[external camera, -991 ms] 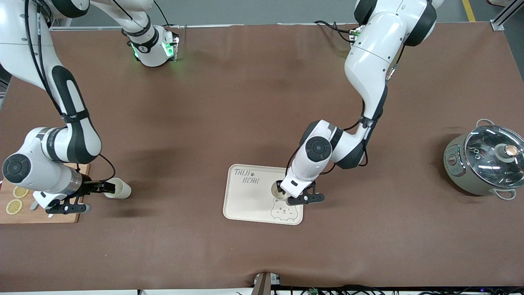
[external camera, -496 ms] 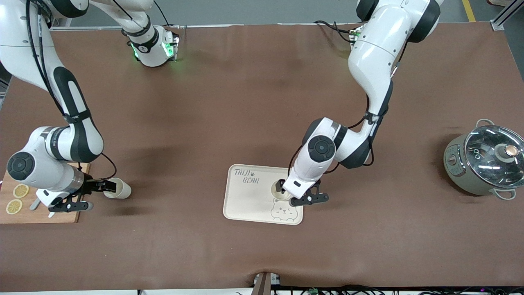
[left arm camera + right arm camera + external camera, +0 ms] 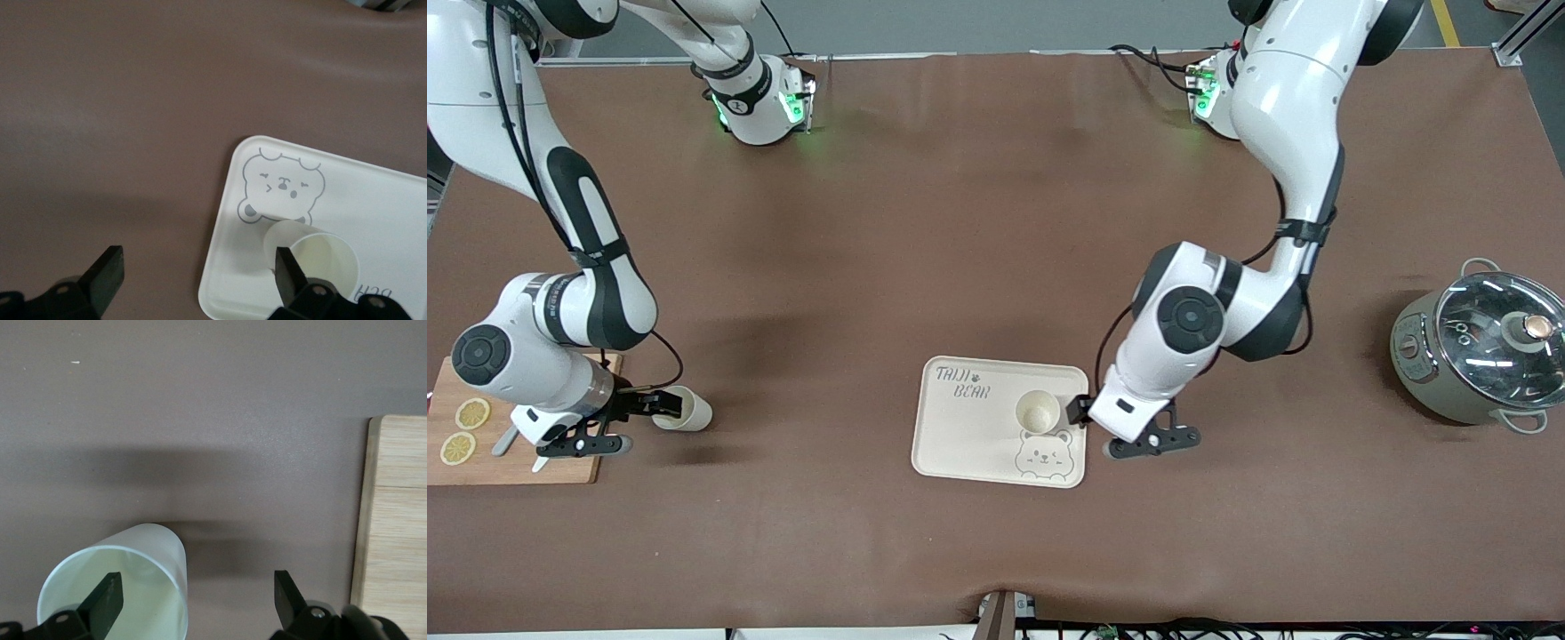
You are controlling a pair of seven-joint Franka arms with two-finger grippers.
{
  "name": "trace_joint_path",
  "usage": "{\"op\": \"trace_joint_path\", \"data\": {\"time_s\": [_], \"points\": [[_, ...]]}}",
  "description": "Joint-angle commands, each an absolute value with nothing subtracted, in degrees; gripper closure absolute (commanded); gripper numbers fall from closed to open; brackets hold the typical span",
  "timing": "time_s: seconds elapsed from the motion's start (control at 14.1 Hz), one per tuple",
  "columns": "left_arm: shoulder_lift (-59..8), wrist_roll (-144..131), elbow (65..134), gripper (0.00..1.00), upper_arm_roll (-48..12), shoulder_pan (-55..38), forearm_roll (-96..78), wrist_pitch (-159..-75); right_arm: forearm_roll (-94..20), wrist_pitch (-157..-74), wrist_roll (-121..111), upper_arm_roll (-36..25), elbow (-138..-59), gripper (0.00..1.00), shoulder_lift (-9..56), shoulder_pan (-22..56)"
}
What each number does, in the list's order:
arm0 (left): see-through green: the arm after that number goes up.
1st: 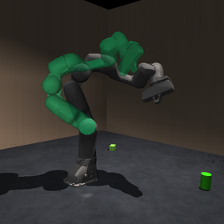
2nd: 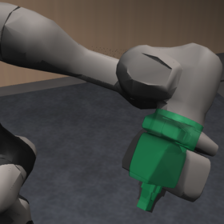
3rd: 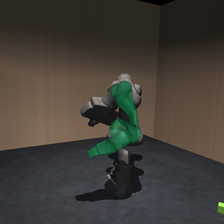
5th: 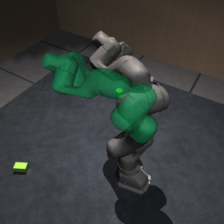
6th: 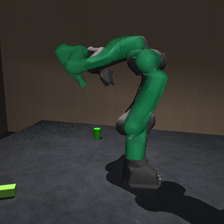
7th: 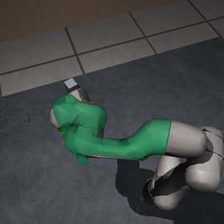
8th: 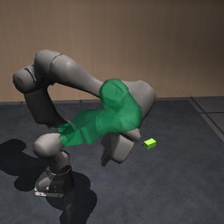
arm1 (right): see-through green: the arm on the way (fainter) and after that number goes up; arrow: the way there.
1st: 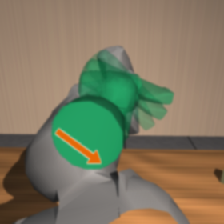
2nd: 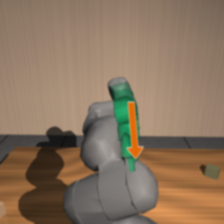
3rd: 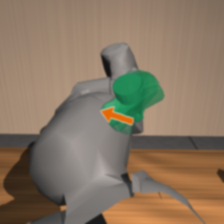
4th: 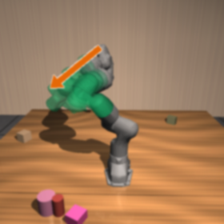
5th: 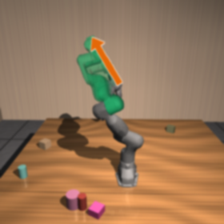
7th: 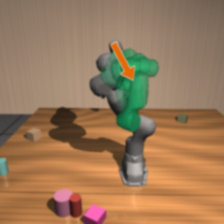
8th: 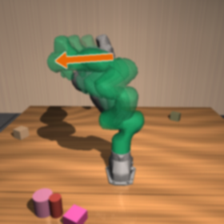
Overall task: Place white IKEA cup upright on tray with both arms
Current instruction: 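Release the cup on the tray and withdraw the left gripper, then grasp the white cup by the cutting board with the right gripper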
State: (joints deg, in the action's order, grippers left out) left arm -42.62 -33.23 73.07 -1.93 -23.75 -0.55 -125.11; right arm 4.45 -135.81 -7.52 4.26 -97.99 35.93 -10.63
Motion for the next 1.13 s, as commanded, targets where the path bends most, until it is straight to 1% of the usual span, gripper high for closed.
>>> {"op": "trace_joint_path", "data": {"time_s": [0.0,0.28,0.5,0.57,0.64,0.71,0.85,0.92,1.06], "points": [[-40.3,-28.6,74.5,0.00,-2.3,-20.9,0.4,-122.9,4.2,-137.9,-8.4,4.9,-99.8,0.00,35.7,-11.5],[-36.7,-19.8,75.0,0.00,-2.4,-15.6,0.3,-118.8,4.2,-139.3,-8.3,4.9,-99.8,0.00,36.3,-11.4],[-35.1,-14.4,75.0,0.00,-2.4,-10.8,0.3,-117.8,4.2,-139.1,-8.3,4.9,-99.8,0.00,36.3,-11.3],[-34.0,-11.8,75.0,0.00,-2.4,-8.9,0.3,-116.7,4.1,-138.8,-8.0,5.0,-99.8,0.28,36.2,-11.3],[-32.4,-8.3,74.9,0.00,-2.5,-6.6,0.1,-114.7,4.0,-138.8,-7.8,5.0,-99.8,0.47,36.2,-11.0],[-31.3,-5.3,74.9,0.00,-3.0,-4.4,-1.6,-113.0,3.8,-138.7,-7.6,5.0,-99.7,0.56,36.2,-11.0],[-29.6,-4.0,74.9,0.00,-3.2,-3.0,-4.4,-112.6,3.6,-138.7,-7.6,5.0,-99.7,0.81,36.2,-11.0],[-29.1,-4.3,75.0,0.00,-3.0,-3.0,-4.2,-112.4,3.6,-138.6,-7.6,5.0,-99.6,0.89,36.2,-11.0],[-27.3,-4.3,75.1,0.00,-2.6,-3.1,-3.5,-110.1,3.6,-138.4,-7.5,5.0,-99.3,0.95,36.2,-10.7]]}}
